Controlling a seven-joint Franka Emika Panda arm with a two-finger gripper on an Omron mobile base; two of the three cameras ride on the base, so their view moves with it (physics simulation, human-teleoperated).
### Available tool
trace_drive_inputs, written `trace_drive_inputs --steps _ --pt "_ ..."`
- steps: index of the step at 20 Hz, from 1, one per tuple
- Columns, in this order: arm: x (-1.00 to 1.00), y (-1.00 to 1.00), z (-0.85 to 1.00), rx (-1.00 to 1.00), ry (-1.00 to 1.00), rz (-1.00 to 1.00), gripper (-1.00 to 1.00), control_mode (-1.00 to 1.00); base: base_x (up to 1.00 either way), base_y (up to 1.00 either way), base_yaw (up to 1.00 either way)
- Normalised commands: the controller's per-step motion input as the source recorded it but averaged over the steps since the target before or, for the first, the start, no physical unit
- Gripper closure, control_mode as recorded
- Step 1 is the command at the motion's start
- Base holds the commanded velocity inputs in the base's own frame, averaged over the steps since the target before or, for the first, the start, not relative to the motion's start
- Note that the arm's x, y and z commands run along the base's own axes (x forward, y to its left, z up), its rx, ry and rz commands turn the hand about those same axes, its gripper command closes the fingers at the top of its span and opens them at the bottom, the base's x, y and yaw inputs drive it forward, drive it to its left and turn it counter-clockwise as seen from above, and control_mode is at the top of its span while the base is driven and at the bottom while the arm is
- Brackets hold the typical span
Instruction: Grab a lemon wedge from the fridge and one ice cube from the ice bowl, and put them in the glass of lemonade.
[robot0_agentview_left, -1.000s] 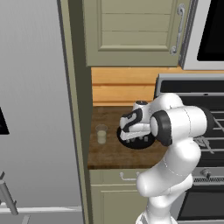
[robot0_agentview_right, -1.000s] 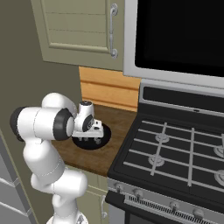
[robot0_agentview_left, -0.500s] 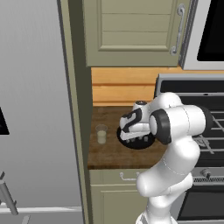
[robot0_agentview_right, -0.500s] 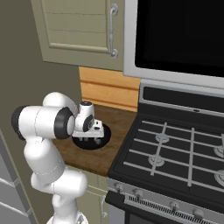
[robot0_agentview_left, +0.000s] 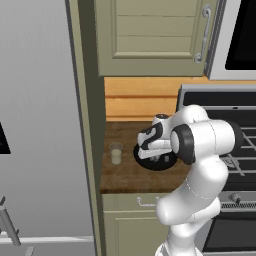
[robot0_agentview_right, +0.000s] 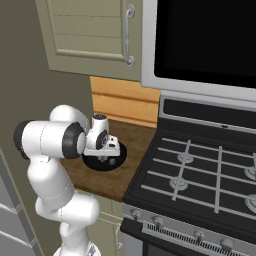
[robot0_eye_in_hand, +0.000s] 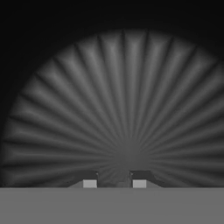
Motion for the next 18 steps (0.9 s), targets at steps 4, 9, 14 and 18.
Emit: trace_drive_inputs --steps 4,9,14,18 --pt "-0.05 0.0 -0.14 0.0 0.0 0.0 1.0 -1.0 0.0 0.0 0.0" --pt "0.0 0.0 0.0 0.0 0.0 0.0 1.0 -1.0 0.0 0.0 0.0" --pt "-0.04 0.0 0.13 0.0 0.0 0.0 1.0 -1.0 0.0 0.0 0.0" --pt "-0.06 0.0 0.23 0.0 0.0 0.0 1.0 -1.0 0.0 0.0 0.0"
